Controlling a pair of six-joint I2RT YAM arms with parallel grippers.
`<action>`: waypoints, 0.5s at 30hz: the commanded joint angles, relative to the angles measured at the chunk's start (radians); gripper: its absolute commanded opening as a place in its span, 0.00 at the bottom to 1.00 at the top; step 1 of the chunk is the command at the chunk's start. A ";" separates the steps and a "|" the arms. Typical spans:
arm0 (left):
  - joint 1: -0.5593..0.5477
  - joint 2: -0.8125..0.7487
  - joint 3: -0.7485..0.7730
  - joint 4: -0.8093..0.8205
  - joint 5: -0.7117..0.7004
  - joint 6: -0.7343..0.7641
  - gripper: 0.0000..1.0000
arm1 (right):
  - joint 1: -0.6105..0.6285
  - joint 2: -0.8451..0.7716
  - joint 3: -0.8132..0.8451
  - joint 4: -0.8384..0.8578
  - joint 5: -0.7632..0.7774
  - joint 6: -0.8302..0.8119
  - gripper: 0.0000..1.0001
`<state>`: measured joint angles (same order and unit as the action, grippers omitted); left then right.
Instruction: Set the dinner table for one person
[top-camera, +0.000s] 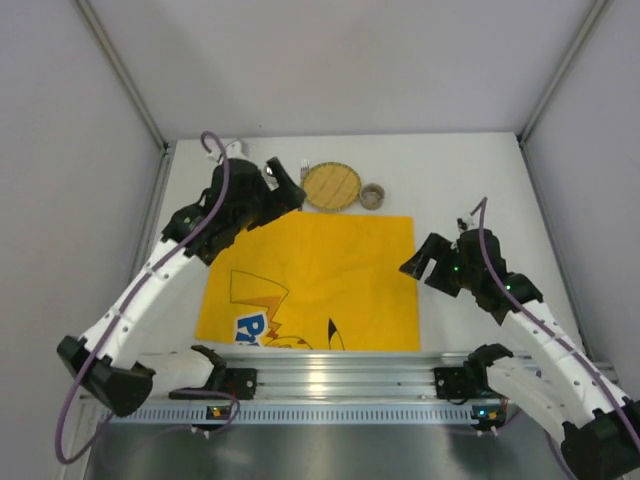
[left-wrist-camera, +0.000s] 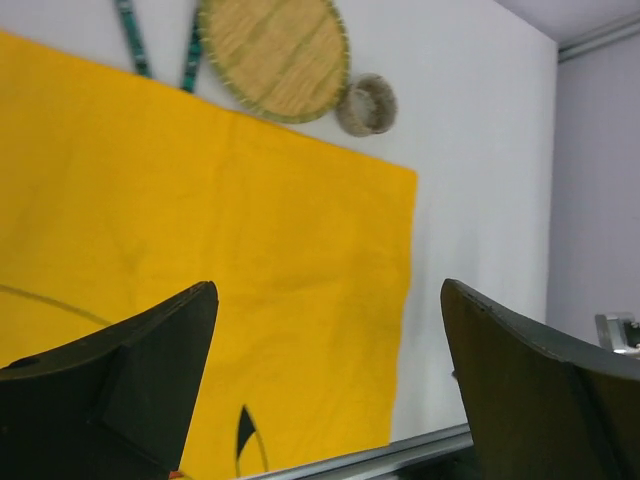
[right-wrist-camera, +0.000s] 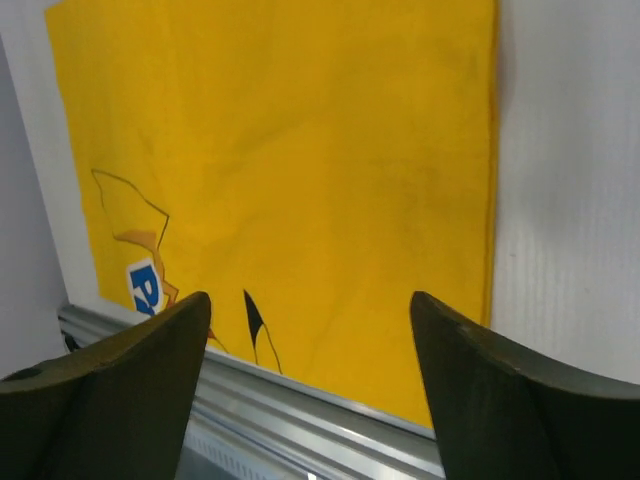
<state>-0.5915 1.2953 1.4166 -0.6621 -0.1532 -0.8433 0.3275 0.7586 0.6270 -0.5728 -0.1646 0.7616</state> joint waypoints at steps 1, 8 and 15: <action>0.057 -0.106 -0.186 -0.145 -0.060 0.070 0.98 | 0.080 0.109 0.007 0.223 -0.088 0.053 0.79; 0.125 -0.300 -0.353 -0.209 -0.040 0.073 0.98 | 0.245 0.511 0.106 0.283 -0.050 0.033 0.00; 0.147 -0.307 -0.355 -0.286 -0.039 0.115 0.98 | 0.249 0.709 0.100 0.334 -0.049 0.045 0.00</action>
<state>-0.4541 1.0157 1.0576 -0.9138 -0.1883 -0.7631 0.5613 1.4452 0.6964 -0.3061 -0.2249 0.7986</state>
